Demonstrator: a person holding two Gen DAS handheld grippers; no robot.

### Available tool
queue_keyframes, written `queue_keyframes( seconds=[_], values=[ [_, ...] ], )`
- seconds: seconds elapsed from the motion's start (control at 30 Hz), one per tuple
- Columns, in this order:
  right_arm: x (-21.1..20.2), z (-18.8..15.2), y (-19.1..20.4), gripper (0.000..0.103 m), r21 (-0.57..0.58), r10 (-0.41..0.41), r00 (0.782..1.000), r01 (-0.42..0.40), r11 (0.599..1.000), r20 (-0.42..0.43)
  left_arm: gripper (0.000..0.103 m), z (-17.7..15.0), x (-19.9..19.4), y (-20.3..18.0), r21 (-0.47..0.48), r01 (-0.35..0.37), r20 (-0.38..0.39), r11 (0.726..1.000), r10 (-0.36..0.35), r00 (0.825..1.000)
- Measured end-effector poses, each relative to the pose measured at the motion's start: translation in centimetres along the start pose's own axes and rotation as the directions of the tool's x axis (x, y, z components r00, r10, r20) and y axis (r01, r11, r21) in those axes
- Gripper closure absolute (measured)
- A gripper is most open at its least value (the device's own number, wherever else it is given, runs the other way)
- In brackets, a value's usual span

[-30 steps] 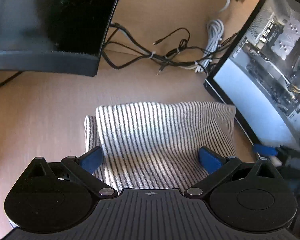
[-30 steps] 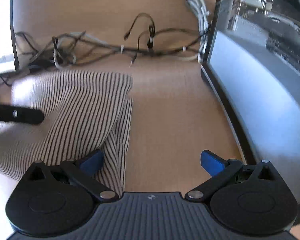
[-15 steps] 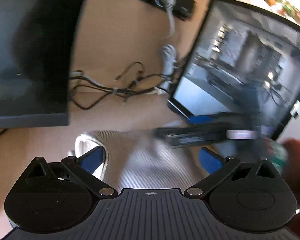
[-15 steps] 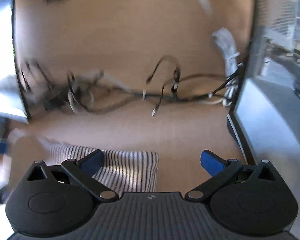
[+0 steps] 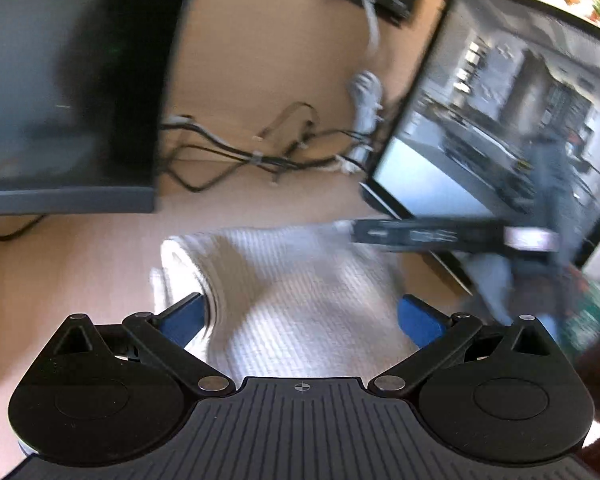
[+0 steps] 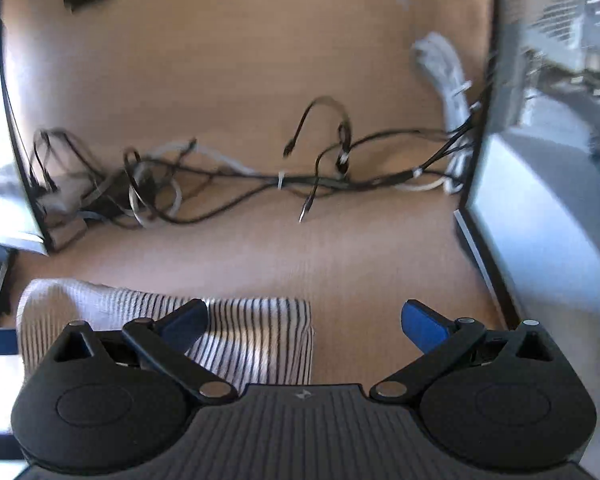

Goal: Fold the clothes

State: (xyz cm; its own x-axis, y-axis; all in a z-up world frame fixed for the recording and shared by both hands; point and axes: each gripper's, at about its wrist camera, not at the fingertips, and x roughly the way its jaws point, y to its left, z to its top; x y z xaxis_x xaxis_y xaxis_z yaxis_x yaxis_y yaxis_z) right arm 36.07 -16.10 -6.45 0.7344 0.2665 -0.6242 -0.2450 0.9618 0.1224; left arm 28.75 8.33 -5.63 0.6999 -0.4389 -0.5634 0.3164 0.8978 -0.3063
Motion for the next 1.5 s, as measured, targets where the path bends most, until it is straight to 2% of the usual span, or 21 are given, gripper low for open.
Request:
queue_keyframes(
  seconds=[0.17,0.3,0.37,0.43,0.53,0.57,0.63,0.7,0.77,0.9,0.97,1.17,1.27,1.5],
  values=[
    [-4.3,-2.3,-0.2,0.000,0.138,0.033,0.997,-0.042,0.990,0.063,0.000,-1.3,-2.4,0.1,-0.014,-0.137,0.012,0.990,0.137,0.990],
    [-6.4,-5.9,1.5,0.000,0.159,0.018,0.999,-0.026,0.987,0.051,0.000,-3.1,-3.6,-0.6,0.013,-0.216,0.021,0.976,0.216,0.976],
    [-8.3,-7.6,2.6,0.000,0.154,-0.009,0.997,-0.003,0.988,0.079,0.000,-4.1,-4.3,-1.0,0.038,-0.253,0.026,0.967,0.252,0.967],
    [-10.6,-8.9,3.8,0.000,0.122,-0.058,0.989,0.041,0.992,0.139,0.000,-5.0,-5.3,-1.1,0.038,-0.276,0.049,0.960,0.274,0.960],
    [-13.9,-10.0,5.2,0.000,0.090,-0.182,0.954,0.165,0.982,0.240,0.000,-5.8,-6.6,-1.2,-0.001,-0.307,0.065,0.952,0.306,0.950],
    [-14.3,-10.2,5.3,0.000,0.108,-0.237,0.944,0.217,0.970,0.231,0.000,-5.9,-7.2,-1.3,-0.009,-0.323,0.064,0.946,0.323,0.944],
    [-13.8,-10.4,5.4,0.000,0.115,-0.278,0.953,0.265,0.957,0.123,0.000,-6.0,-8.5,-1.7,0.002,-0.353,0.076,0.936,0.352,0.933],
    [-13.5,-10.8,5.3,0.000,0.123,-0.227,0.971,0.216,0.969,0.079,0.000,-6.3,-9.8,-2.1,0.008,-0.399,0.101,0.917,0.396,0.913],
    [-13.8,-11.0,5.8,0.000,0.099,-0.181,0.979,0.171,0.980,0.099,0.000,-6.5,-10.6,-2.3,-0.019,-0.421,0.103,0.907,0.420,0.902],
    [-15.7,-11.5,7.1,0.000,-0.025,-0.132,0.976,0.139,0.990,0.172,0.000,-7.3,-11.8,-3.7,-0.071,-0.436,0.106,0.897,0.441,0.891],
    [-16.4,-12.2,7.3,0.000,-0.070,-0.122,0.977,0.136,0.988,0.176,0.000,-7.9,-12.2,-5.0,-0.075,-0.451,0.107,0.890,0.457,0.883],
    [-19.4,-15.0,5.5,0.000,-0.019,-0.073,0.988,0.076,0.997,0.133,0.000,-11.0,-13.3,-9.3,-0.014,-0.501,0.072,0.865,0.501,0.862],
    [-20.4,-15.6,4.4,0.000,0.006,-0.056,0.990,0.055,0.998,0.130,0.000,-11.9,-13.6,-10.6,0.009,-0.513,0.048,0.858,0.512,0.858],
    [-22.2,-16.9,4.4,0.000,-0.039,-0.018,0.990,0.024,0.999,0.137,0.000,-12.9,-15.1,-12.6,-0.006,-0.517,0.072,0.856,0.516,0.853]
  ],
)
